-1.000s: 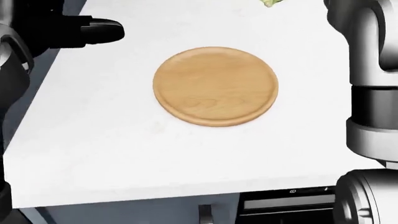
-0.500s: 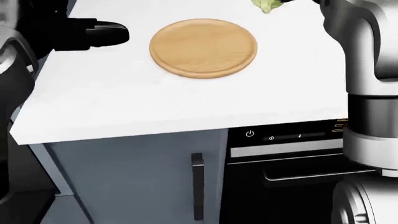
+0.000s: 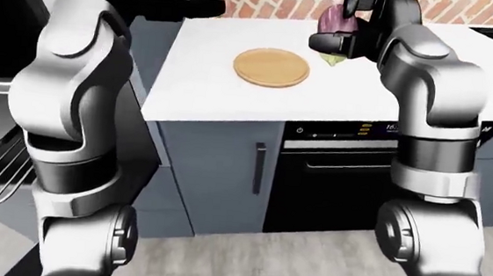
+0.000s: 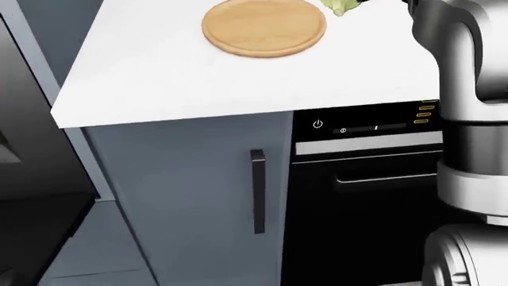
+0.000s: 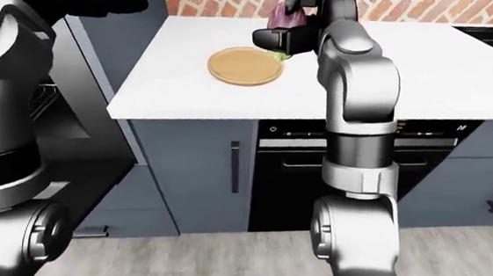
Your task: Place the eggplant on the rack of the oven.
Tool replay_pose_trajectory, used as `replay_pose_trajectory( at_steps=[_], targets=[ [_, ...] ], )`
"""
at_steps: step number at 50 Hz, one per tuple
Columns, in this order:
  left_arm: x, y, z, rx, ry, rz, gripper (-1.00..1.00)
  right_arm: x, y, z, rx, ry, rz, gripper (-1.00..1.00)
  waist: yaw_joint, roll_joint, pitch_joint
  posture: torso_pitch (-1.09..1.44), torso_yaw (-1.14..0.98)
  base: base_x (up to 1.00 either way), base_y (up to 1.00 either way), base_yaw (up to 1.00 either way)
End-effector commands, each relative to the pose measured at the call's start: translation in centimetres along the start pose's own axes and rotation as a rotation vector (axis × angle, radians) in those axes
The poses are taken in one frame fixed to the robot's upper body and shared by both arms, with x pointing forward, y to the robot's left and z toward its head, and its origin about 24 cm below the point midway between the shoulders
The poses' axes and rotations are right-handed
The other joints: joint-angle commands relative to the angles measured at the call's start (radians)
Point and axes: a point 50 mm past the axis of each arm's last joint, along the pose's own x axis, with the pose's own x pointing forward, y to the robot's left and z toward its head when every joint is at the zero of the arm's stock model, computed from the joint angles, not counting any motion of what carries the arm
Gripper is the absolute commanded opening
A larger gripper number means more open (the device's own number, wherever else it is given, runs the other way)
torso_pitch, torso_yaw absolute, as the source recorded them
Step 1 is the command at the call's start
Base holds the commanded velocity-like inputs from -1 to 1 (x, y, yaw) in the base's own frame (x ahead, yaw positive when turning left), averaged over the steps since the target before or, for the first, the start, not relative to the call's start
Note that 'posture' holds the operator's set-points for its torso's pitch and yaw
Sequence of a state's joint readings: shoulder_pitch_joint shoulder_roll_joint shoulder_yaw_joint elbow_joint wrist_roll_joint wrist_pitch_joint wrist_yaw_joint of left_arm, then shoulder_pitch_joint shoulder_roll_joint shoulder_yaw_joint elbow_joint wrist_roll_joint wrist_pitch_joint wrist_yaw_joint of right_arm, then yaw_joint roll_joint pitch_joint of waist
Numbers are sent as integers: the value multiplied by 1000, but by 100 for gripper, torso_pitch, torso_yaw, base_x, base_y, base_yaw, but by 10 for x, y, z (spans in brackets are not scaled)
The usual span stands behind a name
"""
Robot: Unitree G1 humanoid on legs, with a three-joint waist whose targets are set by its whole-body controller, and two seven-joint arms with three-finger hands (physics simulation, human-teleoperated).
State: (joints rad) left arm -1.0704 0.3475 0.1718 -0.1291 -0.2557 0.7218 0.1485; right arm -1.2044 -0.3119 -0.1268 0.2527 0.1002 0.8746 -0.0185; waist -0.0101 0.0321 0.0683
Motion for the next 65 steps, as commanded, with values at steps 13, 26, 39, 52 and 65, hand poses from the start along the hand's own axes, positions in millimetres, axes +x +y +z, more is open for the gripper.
replay_pose_trajectory(
  at_steps=[13,26,39,52,65],
  targets=[
    [-2,5,24,-13,-153,77,100,-6,-3,24,5,-116,-8,-100,13,-24,-27,0,0,0,0,0],
    [-2,5,26,-12,-157,78,100,-7,-2,22,13,-121,-9,-100,14,-15,-50,0,0,0,0,42],
    [-2,7,27,-8,-164,87,100,-8,0,15,14,-112,-2,-100,44,-67,-43,0,0,0,0,100],
    [2,7,32,-2,-174,98,100,-7,1,17,13,-110,9,-100,52,17,-57,0,0,0,0,100],
    [1,8,29,4,-171,100,100,-9,4,12,16,-103,16,-100,40,-109,-46,0,0,0,0,100]
  ],
)
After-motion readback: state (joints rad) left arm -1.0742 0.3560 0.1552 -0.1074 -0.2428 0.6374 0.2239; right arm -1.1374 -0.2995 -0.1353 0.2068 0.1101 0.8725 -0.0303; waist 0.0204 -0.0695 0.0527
